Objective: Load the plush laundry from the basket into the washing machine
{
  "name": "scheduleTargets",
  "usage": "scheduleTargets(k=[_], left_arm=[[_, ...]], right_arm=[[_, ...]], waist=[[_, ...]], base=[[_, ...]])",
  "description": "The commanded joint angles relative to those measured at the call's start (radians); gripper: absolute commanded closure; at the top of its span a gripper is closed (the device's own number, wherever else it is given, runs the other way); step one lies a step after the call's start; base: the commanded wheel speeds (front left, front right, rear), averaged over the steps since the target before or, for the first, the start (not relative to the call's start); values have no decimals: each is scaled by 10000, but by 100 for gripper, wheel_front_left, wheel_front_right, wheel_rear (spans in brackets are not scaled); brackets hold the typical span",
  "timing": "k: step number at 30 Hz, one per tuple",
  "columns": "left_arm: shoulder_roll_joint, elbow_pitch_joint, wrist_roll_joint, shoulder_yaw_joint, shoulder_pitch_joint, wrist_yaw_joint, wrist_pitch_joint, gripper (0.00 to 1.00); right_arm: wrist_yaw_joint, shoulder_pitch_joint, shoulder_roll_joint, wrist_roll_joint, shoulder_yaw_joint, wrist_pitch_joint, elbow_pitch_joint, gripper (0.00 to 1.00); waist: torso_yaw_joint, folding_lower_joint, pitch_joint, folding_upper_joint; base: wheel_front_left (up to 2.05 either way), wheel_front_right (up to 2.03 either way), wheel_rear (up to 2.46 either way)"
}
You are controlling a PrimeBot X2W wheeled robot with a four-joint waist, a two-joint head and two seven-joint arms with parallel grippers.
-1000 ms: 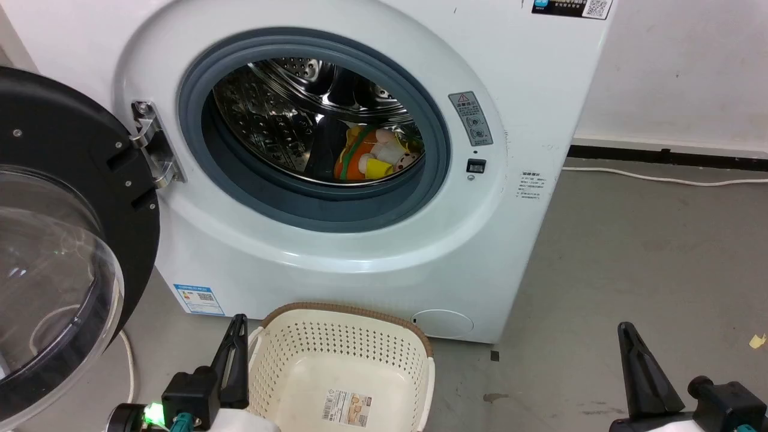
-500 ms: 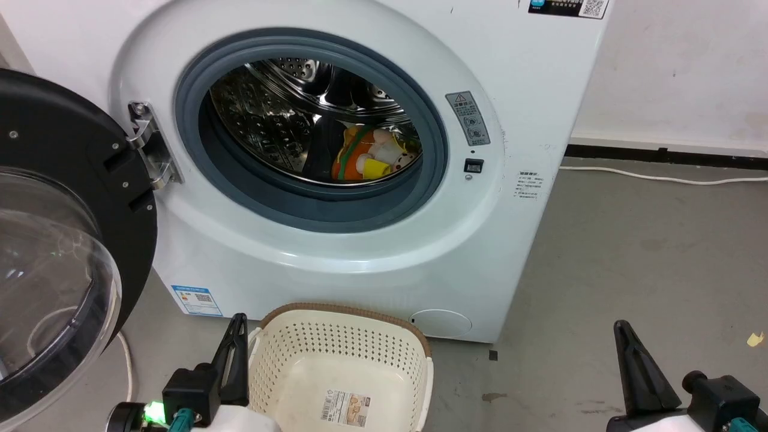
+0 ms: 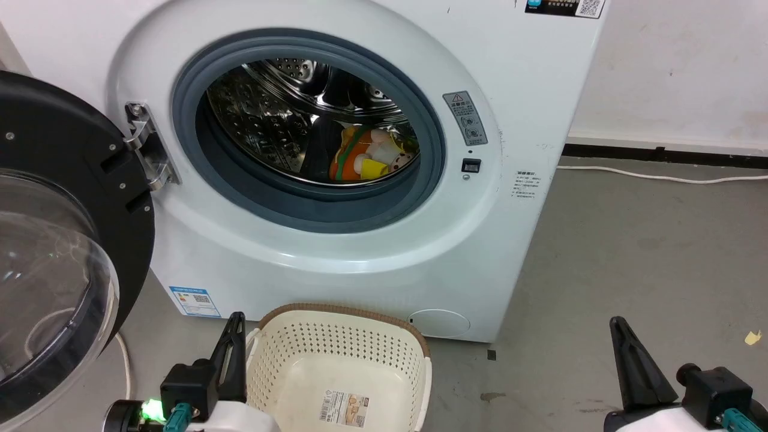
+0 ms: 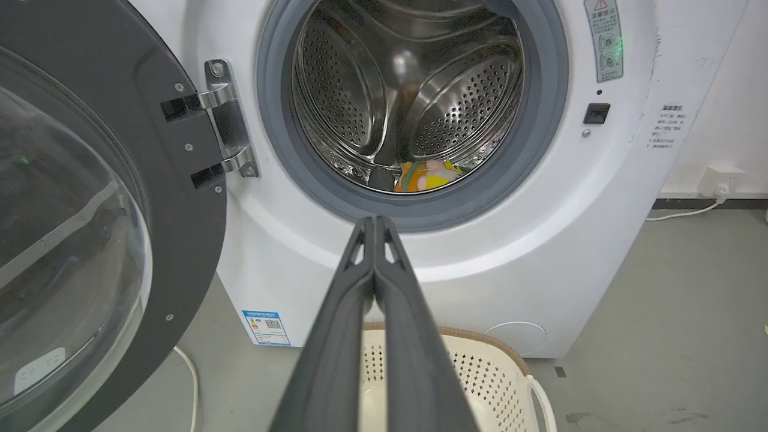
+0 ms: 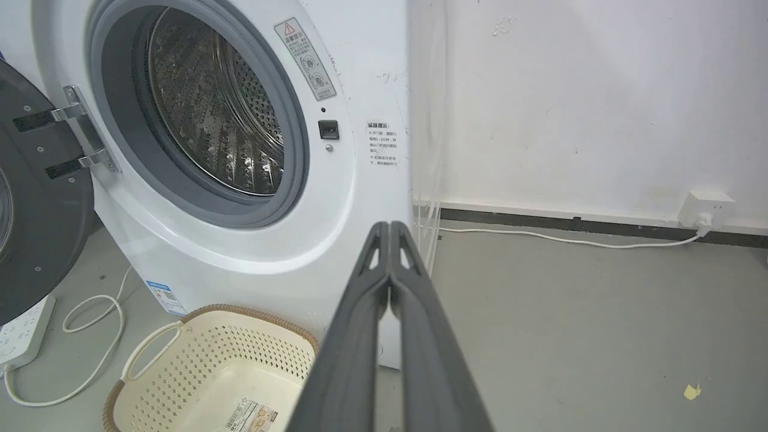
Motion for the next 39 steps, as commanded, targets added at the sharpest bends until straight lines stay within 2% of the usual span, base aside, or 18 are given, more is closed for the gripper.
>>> scheduleTargets(k=[1,39], left_arm=[[-48,-64,111,57,-124,-85,56,100],[-313,-307,440,485,-242,-359,809,100]], right_arm=[[-3,-191,-5,-117,24,59,-32,100],[-5,-552,-8,-601,115,819,-68,100]], waist=[[-6,0,0,0],[-141,0,0,0]], base=[[0,0,0],[0,0,0]])
